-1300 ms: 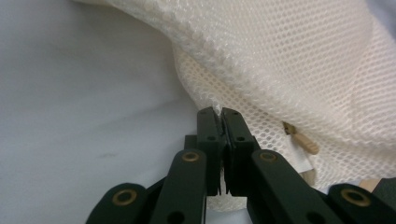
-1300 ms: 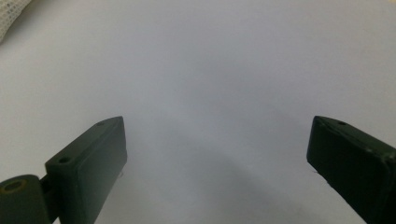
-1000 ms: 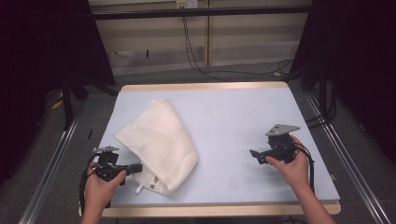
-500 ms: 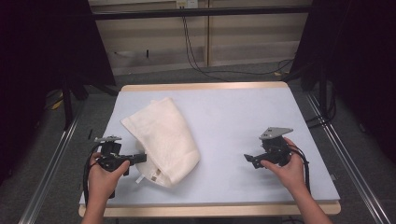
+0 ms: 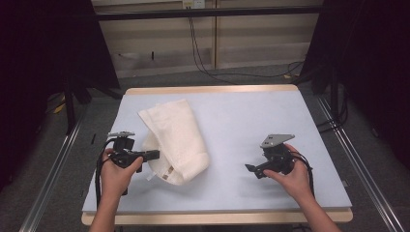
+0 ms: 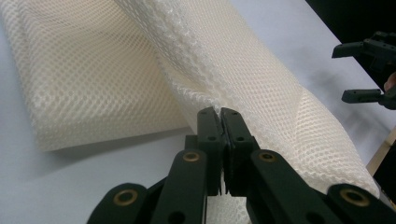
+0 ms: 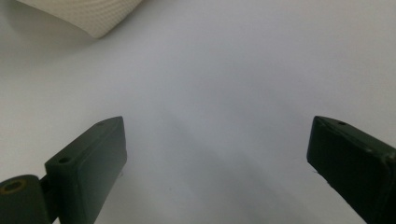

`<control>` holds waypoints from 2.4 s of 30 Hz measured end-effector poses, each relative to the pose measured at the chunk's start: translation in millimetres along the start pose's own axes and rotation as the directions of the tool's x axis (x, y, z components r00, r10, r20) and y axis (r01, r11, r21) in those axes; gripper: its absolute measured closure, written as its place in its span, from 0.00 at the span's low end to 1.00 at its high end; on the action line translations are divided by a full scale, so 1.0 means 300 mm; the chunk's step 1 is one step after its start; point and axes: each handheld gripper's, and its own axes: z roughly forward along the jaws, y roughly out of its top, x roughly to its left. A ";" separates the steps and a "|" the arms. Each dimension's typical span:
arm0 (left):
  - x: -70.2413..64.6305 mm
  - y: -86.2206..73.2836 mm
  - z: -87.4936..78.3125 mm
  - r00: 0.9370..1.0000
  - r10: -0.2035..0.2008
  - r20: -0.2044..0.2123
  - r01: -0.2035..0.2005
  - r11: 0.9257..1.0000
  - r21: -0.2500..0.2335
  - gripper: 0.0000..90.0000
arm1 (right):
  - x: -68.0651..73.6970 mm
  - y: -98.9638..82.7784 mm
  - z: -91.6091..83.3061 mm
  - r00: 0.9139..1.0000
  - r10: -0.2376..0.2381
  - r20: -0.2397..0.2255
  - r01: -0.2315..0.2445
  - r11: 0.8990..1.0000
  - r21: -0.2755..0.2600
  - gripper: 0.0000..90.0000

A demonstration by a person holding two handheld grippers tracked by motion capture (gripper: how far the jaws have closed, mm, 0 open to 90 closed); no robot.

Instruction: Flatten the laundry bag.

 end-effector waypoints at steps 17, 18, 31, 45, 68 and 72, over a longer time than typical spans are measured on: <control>-0.059 0.045 0.103 0.999 0.002 0.040 -0.001 1.000 -0.008 0.97 | 0.082 0.047 0.032 0.995 -0.081 -0.059 0.079 0.996 -0.032 0.04; -0.061 0.046 0.107 0.999 0.008 0.045 -0.008 1.000 -0.001 0.97 | 0.089 0.053 0.034 0.993 -0.092 -0.068 0.090 0.995 -0.038 0.05; -0.094 0.061 0.153 0.999 0.018 0.049 -0.019 1.000 0.001 0.97 | 0.184 0.091 0.068 0.971 -0.208 -0.114 0.204 0.978 -0.045 0.08; -0.127 0.075 0.186 0.998 0.029 0.053 -0.029 0.999 -0.016 0.97 | 0.233 0.116 0.097 0.963 -0.230 -0.138 0.222 0.973 -0.066 0.30; -0.134 0.076 0.180 0.999 0.031 0.038 -0.029 0.998 -0.051 0.77 | 0.155 0.093 0.053 0.985 -0.096 -0.142 0.082 0.991 -0.104 0.86; -0.131 0.075 0.167 0.999 0.025 0.040 -0.023 0.998 -0.051 0.75 | 0.133 0.080 0.047 0.989 -0.082 -0.123 0.070 0.993 -0.098 0.88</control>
